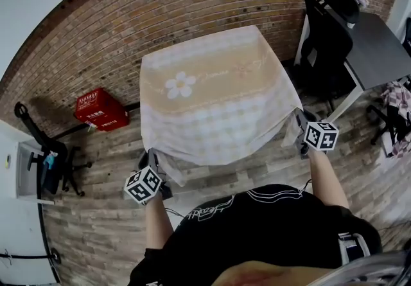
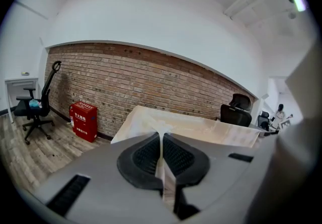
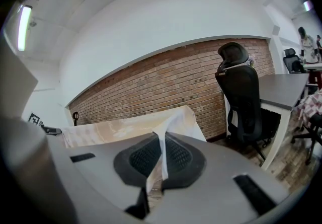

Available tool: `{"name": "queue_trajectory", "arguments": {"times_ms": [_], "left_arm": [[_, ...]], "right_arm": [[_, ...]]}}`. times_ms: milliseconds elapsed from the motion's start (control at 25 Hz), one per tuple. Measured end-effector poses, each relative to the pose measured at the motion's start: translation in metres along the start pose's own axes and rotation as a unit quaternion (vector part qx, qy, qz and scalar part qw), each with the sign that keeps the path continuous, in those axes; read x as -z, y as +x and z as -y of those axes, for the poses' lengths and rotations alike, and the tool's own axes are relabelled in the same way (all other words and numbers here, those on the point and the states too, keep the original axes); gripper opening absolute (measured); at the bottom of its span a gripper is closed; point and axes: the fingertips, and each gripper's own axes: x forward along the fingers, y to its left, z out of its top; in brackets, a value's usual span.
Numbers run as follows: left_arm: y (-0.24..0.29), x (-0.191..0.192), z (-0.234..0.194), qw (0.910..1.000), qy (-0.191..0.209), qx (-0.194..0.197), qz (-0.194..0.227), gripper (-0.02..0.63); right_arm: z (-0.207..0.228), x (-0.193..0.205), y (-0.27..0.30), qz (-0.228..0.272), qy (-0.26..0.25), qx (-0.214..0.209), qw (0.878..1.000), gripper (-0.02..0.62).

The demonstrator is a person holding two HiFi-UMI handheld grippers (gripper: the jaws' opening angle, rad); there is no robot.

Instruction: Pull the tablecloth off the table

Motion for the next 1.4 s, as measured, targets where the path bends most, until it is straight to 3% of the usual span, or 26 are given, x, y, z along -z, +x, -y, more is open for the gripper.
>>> {"name": "queue_trajectory", "arguments": {"times_ms": [720,1400], "left_arm": [[-0.066,0.016,-0.027,0.9992,-0.002,0.035,-0.019,0.006],[-0.134,0.052,-0.054,0.9981,-0.005,0.060,-0.016,0.006]], "right_arm": [[-0.050,0.018,-0.065,0.019,0.025,0.034,0.999,-0.003],[-0.090,0.070,-0.134,0.019,0.029,0.057,0.998,-0.003]]}}
